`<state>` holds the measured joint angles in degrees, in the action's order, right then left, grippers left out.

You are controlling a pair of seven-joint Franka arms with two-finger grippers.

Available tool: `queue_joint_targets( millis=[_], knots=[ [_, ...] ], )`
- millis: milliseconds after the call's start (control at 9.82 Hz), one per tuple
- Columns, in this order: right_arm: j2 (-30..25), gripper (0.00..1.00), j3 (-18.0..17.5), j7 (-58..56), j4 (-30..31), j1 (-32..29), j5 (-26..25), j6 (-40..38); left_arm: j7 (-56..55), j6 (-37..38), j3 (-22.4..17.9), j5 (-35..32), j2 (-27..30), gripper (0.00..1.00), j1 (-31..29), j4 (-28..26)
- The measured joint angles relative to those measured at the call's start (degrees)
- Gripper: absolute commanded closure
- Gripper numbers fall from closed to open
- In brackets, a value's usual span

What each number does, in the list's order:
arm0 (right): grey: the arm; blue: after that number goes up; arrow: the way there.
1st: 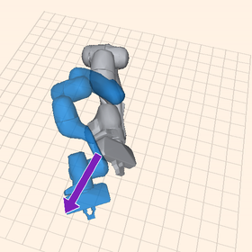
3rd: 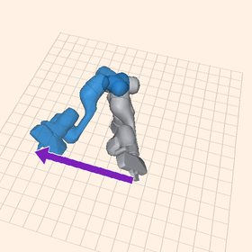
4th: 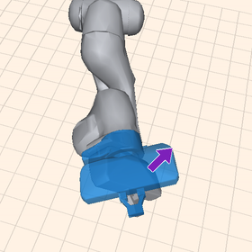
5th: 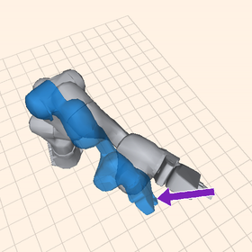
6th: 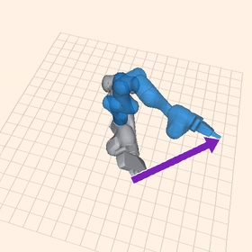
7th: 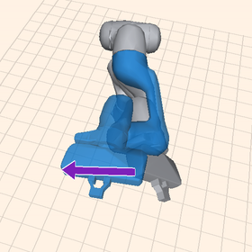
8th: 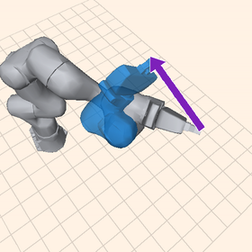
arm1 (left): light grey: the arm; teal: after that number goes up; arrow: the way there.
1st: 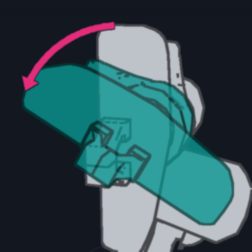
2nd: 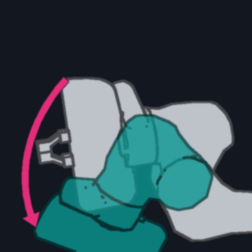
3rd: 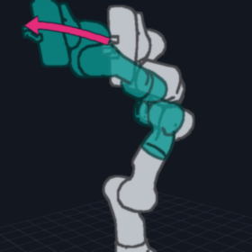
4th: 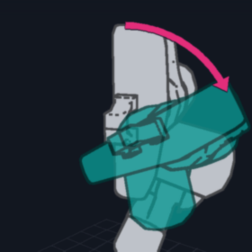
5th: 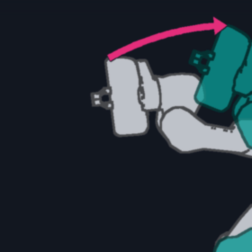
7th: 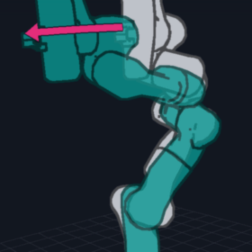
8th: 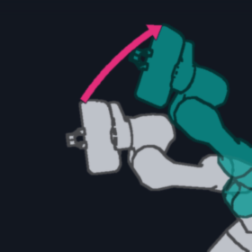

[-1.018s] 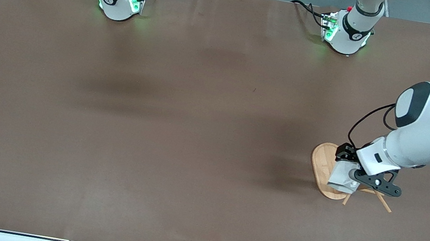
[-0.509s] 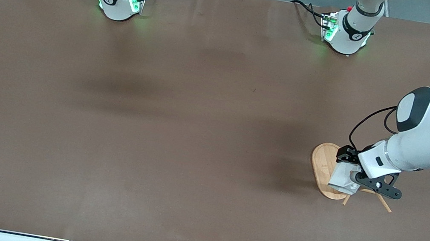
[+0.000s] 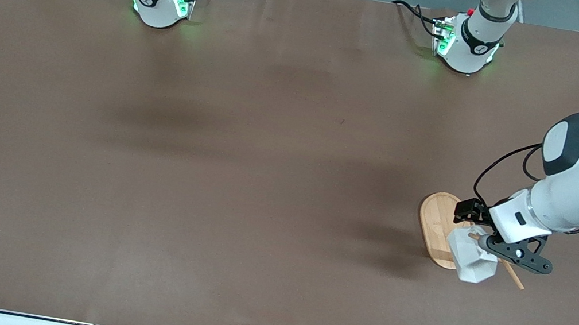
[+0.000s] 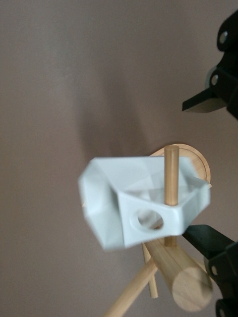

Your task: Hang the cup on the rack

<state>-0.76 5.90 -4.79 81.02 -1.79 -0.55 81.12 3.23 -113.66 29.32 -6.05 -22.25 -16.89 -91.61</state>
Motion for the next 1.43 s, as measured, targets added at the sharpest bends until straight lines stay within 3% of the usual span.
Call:
queue_joint_targets(
  millis=[611, 1120, 1222, 1425],
  knots=[
    [0.0, 0.00, 0.0, 0.0, 0.1, -0.1, 0.0, 0.0, -5.2, 11.8, 0.0, 0.0, 6.0, 0.00, -0.3, 9.5],
    [0.0, 0.00, 0.0, 0.0, 0.2, -0.1, 0.0, 0.0, -8.9, 18.4, -0.6, 0.0, 13.5, 0.00, -0.5, 10.5],
    [0.0, 0.00, 0.0, 0.0, 0.2, -0.1, 0.0, 0.0, -8.9, 18.9, -2.9, 0.1, 15.0, 0.00, 0.4, 10.5],
    [0.0, 0.00, 0.0, 0.0, 0.2, -0.2, 0.0, 0.0, -8.8, 22.7, -13.0, 1.7, 18.3, 0.00, 8.1, 10.3]
  ],
)
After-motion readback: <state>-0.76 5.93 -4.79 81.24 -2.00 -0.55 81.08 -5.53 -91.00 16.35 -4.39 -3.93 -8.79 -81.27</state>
